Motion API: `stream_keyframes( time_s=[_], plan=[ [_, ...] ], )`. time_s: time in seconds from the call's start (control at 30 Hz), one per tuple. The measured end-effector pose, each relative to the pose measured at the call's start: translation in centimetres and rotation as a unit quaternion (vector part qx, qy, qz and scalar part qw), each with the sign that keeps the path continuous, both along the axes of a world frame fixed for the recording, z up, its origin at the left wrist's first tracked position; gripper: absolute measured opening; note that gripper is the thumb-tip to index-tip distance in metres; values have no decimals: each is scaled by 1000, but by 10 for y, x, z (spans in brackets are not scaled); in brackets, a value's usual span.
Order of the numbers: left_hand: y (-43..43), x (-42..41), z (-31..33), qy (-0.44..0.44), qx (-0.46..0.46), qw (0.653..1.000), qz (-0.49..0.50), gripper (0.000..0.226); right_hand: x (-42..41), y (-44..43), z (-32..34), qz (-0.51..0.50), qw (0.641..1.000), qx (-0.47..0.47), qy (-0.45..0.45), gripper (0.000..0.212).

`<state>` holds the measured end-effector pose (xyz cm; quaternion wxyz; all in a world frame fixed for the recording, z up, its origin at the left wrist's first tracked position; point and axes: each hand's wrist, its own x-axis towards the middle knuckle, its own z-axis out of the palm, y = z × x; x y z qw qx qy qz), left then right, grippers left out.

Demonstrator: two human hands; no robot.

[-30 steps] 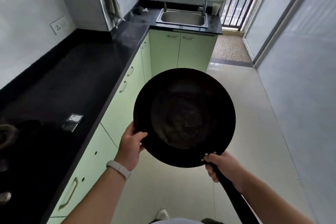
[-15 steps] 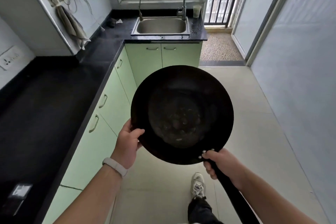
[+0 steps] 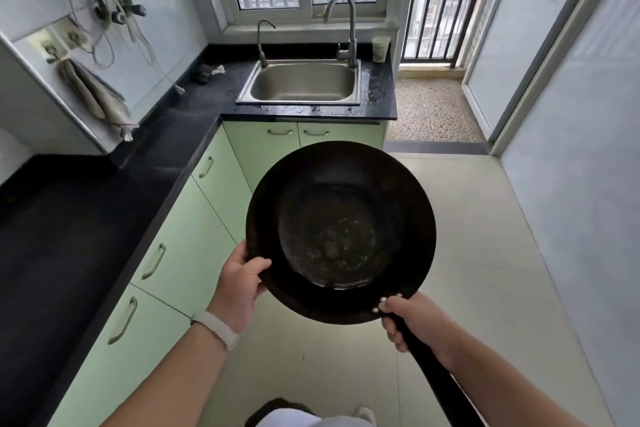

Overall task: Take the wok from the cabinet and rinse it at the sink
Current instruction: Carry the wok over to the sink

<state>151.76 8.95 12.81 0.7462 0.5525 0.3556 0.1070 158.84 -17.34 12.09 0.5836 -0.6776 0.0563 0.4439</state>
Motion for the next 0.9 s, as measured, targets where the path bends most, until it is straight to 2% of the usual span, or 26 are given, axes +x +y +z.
stream_keyframes(
  time_s=[0.37, 0.57, 0.73, 0.9],
  plan=[
    [74, 148, -26, 4, -11, 1000, -19, 44, 142, 72, -20, -14, 999, -32, 10, 34],
    [150, 250, -38, 15, -34, 999, -36, 38, 232, 146, -18, -36, 998, -49, 23, 30],
    [214, 326, -31, 1, -22, 996, -84, 44, 301, 204, -12, -57, 997, -49, 36, 26],
    [256, 383, -27, 12, -20, 996, -86, 44, 354, 243, -8, -55, 997, -41, 37, 24]
  ],
)
